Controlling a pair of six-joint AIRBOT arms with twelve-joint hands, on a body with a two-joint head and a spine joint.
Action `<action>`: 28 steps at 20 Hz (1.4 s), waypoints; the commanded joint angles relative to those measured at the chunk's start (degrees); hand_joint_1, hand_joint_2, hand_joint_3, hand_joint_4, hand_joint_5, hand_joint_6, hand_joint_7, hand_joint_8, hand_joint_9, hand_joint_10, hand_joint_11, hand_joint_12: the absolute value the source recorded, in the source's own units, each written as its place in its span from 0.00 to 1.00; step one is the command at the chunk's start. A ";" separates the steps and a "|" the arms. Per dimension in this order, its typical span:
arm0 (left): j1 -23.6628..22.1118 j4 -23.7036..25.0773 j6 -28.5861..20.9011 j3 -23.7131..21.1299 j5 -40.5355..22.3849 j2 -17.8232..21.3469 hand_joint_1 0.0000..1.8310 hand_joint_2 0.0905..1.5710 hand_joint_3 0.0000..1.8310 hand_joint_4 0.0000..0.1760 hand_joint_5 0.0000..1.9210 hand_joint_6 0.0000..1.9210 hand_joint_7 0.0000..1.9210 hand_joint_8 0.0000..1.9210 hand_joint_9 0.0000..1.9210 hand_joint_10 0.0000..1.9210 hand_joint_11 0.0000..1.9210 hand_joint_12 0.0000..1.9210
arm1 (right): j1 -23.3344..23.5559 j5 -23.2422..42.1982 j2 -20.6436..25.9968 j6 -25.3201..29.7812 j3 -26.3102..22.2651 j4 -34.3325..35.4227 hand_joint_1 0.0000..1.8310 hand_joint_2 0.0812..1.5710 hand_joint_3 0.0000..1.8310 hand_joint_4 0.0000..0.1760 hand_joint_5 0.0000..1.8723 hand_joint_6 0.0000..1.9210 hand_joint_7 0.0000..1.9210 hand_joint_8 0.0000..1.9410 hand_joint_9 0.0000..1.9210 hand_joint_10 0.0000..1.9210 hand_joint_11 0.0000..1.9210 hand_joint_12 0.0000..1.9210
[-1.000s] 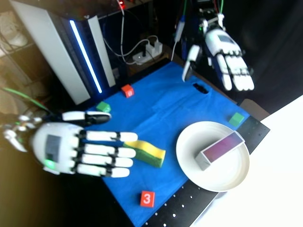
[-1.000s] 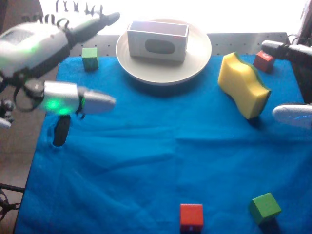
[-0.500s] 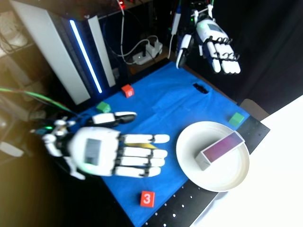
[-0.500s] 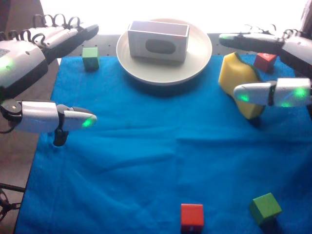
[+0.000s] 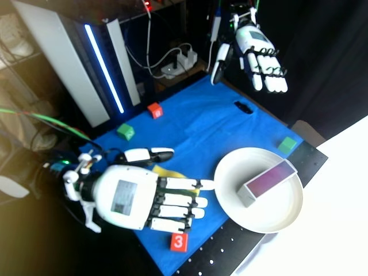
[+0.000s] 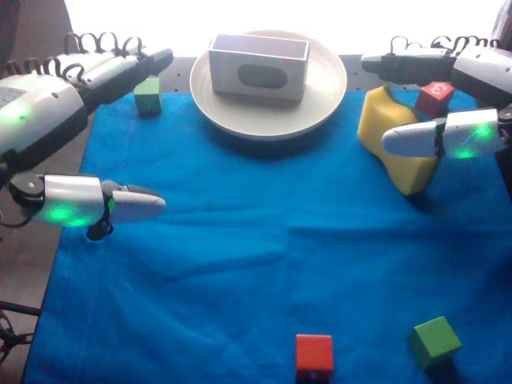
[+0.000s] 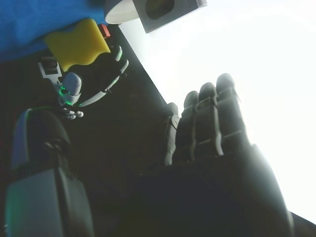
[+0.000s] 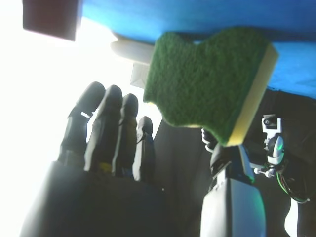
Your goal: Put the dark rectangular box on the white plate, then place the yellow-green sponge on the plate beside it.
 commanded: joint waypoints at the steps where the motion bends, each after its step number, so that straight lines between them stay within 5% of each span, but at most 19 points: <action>1: -0.40 -0.26 -0.19 -0.25 -7.24 -0.21 0.37 0.56 0.00 0.65 0.00 0.00 0.00 0.00 0.00 0.00 0.00 0.00 | 0.93 5.90 -0.37 0.38 0.27 1.70 0.28 0.61 0.00 0.61 0.13 0.00 0.20 0.00 0.23 0.01 0.02 0.81; 5: 0.10 -0.59 -0.29 -0.44 -7.49 -0.21 0.37 0.59 0.01 0.48 0.00 0.00 0.00 0.00 0.00 0.00 0.00 0.00 | 0.92 5.61 -0.54 0.26 0.27 1.26 0.29 0.60 0.00 0.72 0.21 0.01 0.23 0.00 0.31 0.03 0.10 0.74; 6: 0.22 -0.66 -0.41 -0.47 -7.58 -0.21 0.38 0.59 0.01 0.50 0.00 0.00 0.00 0.00 0.00 0.00 0.00 0.00 | 0.92 5.61 -0.54 0.18 0.27 1.24 0.30 0.60 0.00 0.61 0.22 0.01 0.22 0.00 0.32 0.03 0.13 0.74; 8: 0.57 -0.76 -0.90 -0.55 -7.95 -0.22 0.38 0.61 0.01 0.40 0.01 0.00 0.00 0.00 0.00 0.00 0.00 0.00 | 0.92 5.60 -0.54 -0.09 0.29 0.94 0.29 0.59 0.00 0.65 0.25 0.00 0.29 0.01 0.37 0.05 0.17 0.76; 9: 0.74 -0.77 -1.06 -0.61 -8.09 -0.22 0.39 0.60 0.01 0.49 0.01 0.00 0.00 0.00 0.00 0.00 0.00 0.00 | 0.92 5.56 -0.53 -0.16 0.31 0.75 0.31 0.59 0.00 0.49 0.27 0.01 0.31 0.01 0.38 0.07 0.19 0.79; 10: 0.89 -0.80 -1.16 -0.67 -8.24 -0.20 0.39 0.60 0.01 0.47 0.02 0.00 0.00 0.00 0.00 0.00 0.00 0.00 | 0.93 5.42 -0.50 -0.24 0.33 0.55 0.32 0.59 0.00 0.34 0.30 0.00 0.33 0.01 0.34 0.18 0.18 0.81; 11: 1.13 -0.88 -1.30 -0.75 -8.53 -0.17 0.39 0.60 0.00 0.45 0.01 0.00 0.00 0.00 0.00 0.00 0.00 0.00 | 0.93 5.14 -0.48 -0.46 0.34 0.21 0.38 0.60 0.00 0.57 0.35 0.01 0.36 0.02 0.15 0.54 0.06 0.93; 12: 1.18 -0.89 -1.34 -0.79 -8.62 -0.14 0.39 0.60 0.00 0.45 0.01 0.00 0.00 0.00 0.00 0.00 0.00 0.00 | 0.93 5.11 -0.48 -0.47 0.33 0.16 0.38 0.60 0.00 0.57 0.35 0.01 0.36 0.02 0.15 0.54 0.06 0.93; 13: 1.26 -0.89 -1.40 -0.87 -8.80 -0.09 0.40 0.61 0.00 0.37 0.02 0.00 0.00 0.00 0.00 0.00 0.00 0.00 | 0.93 5.09 -0.48 -0.47 0.32 0.07 0.42 0.60 0.00 0.65 0.37 0.02 0.29 0.28 0.09 0.68 0.05 0.99; 14: 1.40 -0.92 -1.47 -0.98 -9.04 -0.01 0.40 0.61 0.00 0.36 0.01 0.00 0.00 0.00 0.00 0.00 0.00 0.00 | 0.93 5.09 -0.48 -0.47 0.27 -0.03 0.47 0.60 0.00 0.58 0.38 0.03 0.22 0.47 0.07 0.76 0.04 1.00; 15: 1.57 -0.95 -1.55 -1.09 -9.35 0.07 0.39 0.59 0.00 0.51 0.01 0.00 0.00 0.00 0.00 0.00 0.00 0.00 | 0.93 5.09 -0.48 -0.47 0.23 -0.07 0.59 0.60 0.00 0.46 0.36 0.24 0.26 0.67 0.15 0.78 0.13 1.00; 16: 1.70 -0.96 -1.64 -1.17 -9.62 0.14 0.38 0.59 0.00 0.53 0.02 0.00 0.00 0.00 0.00 0.00 0.00 0.00 | 0.93 5.10 -0.48 -0.48 0.22 -0.07 0.65 0.61 0.00 0.26 0.32 0.42 0.24 0.78 0.17 0.84 0.19 1.00; 17: 1.82 -0.96 -1.73 -1.26 -9.90 0.22 0.38 0.59 0.00 0.53 0.01 0.00 0.01 0.00 0.00 0.00 0.00 0.00 | 0.94 5.10 -0.47 -0.48 0.23 -0.07 0.67 0.62 0.00 0.22 0.30 0.53 0.23 0.82 0.17 0.85 0.22 1.00; 19: 1.98 -0.96 -1.96 -1.43 -10.47 0.35 0.38 0.59 0.00 0.48 0.02 0.00 0.00 0.00 0.00 0.00 0.00 0.00 | 0.94 5.10 -0.46 -0.59 0.23 -0.08 0.76 0.62 0.00 0.00 0.33 0.70 0.32 0.93 0.42 0.99 0.50 1.00; 21: 2.27 -0.96 -2.30 -1.57 -10.93 0.46 0.37 0.58 0.00 0.43 0.02 0.00 0.01 0.00 0.00 0.00 0.00 0.00 | 0.94 5.11 -0.46 -0.60 0.21 -0.08 0.81 0.62 0.00 0.08 0.32 0.89 0.38 0.99 0.52 1.00 0.57 1.00; 22: 2.51 -0.99 -2.64 -1.57 -11.20 0.47 0.36 0.58 0.00 0.36 0.02 0.00 0.01 0.00 0.00 0.00 0.00 0.00 | 0.94 5.12 -0.45 -0.60 0.14 -0.08 0.85 0.63 0.00 0.32 0.33 0.98 0.42 1.00 0.54 1.00 0.58 1.00; 23: 2.69 -1.04 -2.84 -1.57 -11.38 0.47 0.37 0.58 0.00 0.33 0.03 0.00 0.01 0.00 0.00 0.00 0.00 0.00 | 0.94 5.12 -0.45 -0.60 0.09 -0.08 0.89 0.63 0.00 0.36 0.37 1.00 0.45 1.00 0.55 1.00 0.59 1.00; 25: 2.97 -1.05 -3.35 -1.58 -11.86 0.47 0.36 0.58 0.00 0.33 0.04 0.01 0.02 0.00 0.00 0.00 0.00 0.00 | 0.94 5.16 -0.45 -0.60 -0.06 -0.18 0.94 0.65 0.00 0.73 0.41 1.00 0.47 1.00 0.56 1.00 0.61 1.00; 28: 3.18 -1.19 -3.39 -1.69 -12.06 0.44 0.36 0.59 0.00 0.30 0.03 0.00 0.02 0.00 0.00 0.00 0.00 0.00 | 0.95 5.50 -0.45 -0.59 -0.27 -0.49 0.94 0.66 0.00 0.72 0.44 1.00 0.49 1.00 0.57 1.00 0.60 1.00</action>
